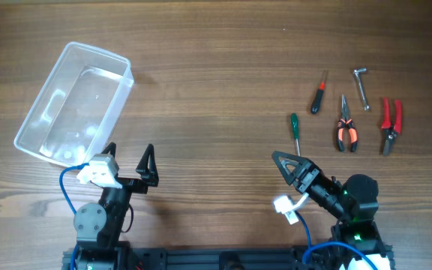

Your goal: Pack container

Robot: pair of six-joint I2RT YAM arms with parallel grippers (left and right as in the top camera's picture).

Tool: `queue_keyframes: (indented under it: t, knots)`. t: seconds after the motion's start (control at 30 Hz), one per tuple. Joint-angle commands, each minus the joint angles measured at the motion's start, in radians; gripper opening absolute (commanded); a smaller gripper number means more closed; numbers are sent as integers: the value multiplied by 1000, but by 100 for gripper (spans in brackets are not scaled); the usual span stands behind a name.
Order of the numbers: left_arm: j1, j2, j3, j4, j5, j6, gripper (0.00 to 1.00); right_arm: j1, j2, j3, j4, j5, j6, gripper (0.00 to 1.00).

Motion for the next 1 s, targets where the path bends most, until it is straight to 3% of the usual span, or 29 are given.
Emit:
queue_keyframes:
  t: [0.0,0.27,0.4,0.47,0.57,0.7,0.83,0.87,0.97]
  knots:
    - [3,-6,-9,3,9,-9,100,3,8,0,-13,-33,-42,100]
    - [3,-6,-9,3,9,-8,100,3,55,0,-188,96,-40,100]
    - [3,-6,-9,3,9,-9,100,3,104,0,-182,161,83,100]
    - [3,-6,-9,3,9,-9,100,3,116,0,-175,182,261,100]
    - [3,-6,-9,3,9,-8,100,3,116,0,-8,188,768,100]
    - [3,-6,-9,3,9,-8,100,3,116,0,162,186,1238,100]
    - [3,-6,-9,3,0,-8,100,3,116,0,386,250,1859,100]
    - [3,-6,-9,3,0,-7,100,3,116,0,392,241,1967,100]
    - [3,-6,-9,3,-25,-1,100,3,116,0,414,238,1983,100]
